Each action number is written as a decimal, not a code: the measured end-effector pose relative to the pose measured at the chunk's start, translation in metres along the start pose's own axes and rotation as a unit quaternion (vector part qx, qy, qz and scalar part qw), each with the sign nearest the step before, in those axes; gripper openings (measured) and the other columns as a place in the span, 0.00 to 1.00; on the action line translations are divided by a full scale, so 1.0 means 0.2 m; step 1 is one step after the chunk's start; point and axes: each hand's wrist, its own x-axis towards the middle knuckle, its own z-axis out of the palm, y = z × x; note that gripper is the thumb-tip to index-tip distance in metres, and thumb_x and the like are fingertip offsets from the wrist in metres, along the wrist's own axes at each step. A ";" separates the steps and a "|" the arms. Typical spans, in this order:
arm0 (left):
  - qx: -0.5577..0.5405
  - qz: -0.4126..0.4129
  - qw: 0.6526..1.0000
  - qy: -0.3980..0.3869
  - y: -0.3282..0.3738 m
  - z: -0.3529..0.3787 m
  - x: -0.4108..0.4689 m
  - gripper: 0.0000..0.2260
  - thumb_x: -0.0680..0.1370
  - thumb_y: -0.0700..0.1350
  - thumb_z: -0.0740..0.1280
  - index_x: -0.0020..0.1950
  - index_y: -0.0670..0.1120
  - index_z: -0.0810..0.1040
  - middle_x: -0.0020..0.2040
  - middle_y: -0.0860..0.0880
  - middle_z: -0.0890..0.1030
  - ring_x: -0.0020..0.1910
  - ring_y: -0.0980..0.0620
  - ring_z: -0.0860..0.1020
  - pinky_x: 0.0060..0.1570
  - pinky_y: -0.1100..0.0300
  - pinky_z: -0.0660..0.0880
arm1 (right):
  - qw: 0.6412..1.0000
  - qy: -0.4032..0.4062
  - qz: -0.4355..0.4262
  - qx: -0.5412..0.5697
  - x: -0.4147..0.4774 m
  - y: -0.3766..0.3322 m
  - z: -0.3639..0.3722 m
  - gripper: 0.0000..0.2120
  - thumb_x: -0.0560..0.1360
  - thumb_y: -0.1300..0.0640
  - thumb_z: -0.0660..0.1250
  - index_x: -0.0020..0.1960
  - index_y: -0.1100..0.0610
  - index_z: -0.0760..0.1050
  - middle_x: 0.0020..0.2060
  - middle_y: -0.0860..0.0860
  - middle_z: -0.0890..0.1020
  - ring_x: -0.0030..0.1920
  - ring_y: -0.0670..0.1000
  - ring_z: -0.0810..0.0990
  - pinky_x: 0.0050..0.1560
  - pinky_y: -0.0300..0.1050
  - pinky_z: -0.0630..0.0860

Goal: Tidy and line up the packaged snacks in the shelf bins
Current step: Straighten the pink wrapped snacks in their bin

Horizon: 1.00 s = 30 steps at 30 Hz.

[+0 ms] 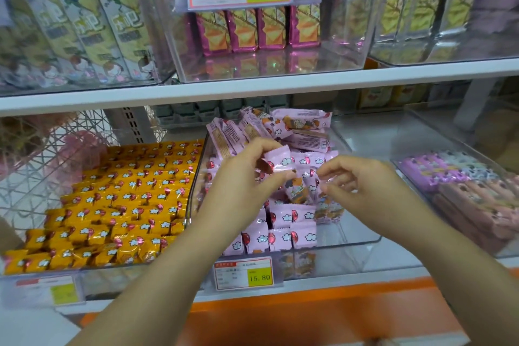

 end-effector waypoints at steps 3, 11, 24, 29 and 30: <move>0.157 0.044 0.985 -0.047 -0.01 0.03 0.02 0.15 0.74 0.55 0.69 0.60 0.56 0.75 0.48 0.55 0.78 0.48 0.57 0.74 0.45 0.65 0.67 | 0.999 -0.038 0.010 0.001 0.00 0.00 0.01 0.12 0.73 0.59 0.70 0.42 0.41 0.76 0.39 0.38 0.80 0.42 0.34 0.77 0.42 0.25 0.72; 0.299 0.081 0.937 -0.162 -0.11 0.11 0.06 0.12 0.81 0.52 0.59 0.61 0.60 0.77 0.58 0.58 0.79 0.59 0.53 0.72 0.56 0.57 0.62 | 0.978 -0.196 0.060 -0.031 -0.04 -0.07 0.04 0.18 0.69 0.51 0.74 0.58 0.52 0.80 0.44 0.47 0.85 0.48 0.40 0.81 0.54 0.36 0.74; 0.167 0.055 0.984 -0.023 -0.17 0.00 0.03 0.10 0.79 0.47 0.63 0.59 0.53 0.79 0.51 0.56 0.78 0.50 0.56 0.76 0.53 0.56 0.73 | 0.995 -0.070 0.061 0.044 0.02 -0.06 0.06 0.10 0.69 0.47 0.73 0.48 0.48 0.78 0.39 0.41 0.80 0.40 0.38 0.80 0.36 0.29 0.73; 0.205 0.035 0.977 0.041 -0.19 -0.04 0.04 0.11 0.79 0.46 0.64 0.60 0.52 0.78 0.60 0.51 0.74 0.55 0.50 0.76 0.60 0.47 0.71 | 0.996 -0.021 0.002 0.091 0.14 -0.10 0.19 0.15 0.75 0.54 0.68 0.61 0.45 0.73 0.59 0.44 0.71 0.52 0.45 0.78 0.50 0.38 0.75; 0.218 0.031 0.975 0.041 -0.19 -0.04 0.04 0.12 0.78 0.46 0.64 0.61 0.52 0.77 0.63 0.50 0.72 0.55 0.49 0.76 0.60 0.47 0.71 | 0.995 -0.032 -0.014 0.094 0.17 -0.11 0.22 0.17 0.76 0.56 0.66 0.63 0.45 0.72 0.64 0.46 0.66 0.58 0.47 0.75 0.57 0.40 0.74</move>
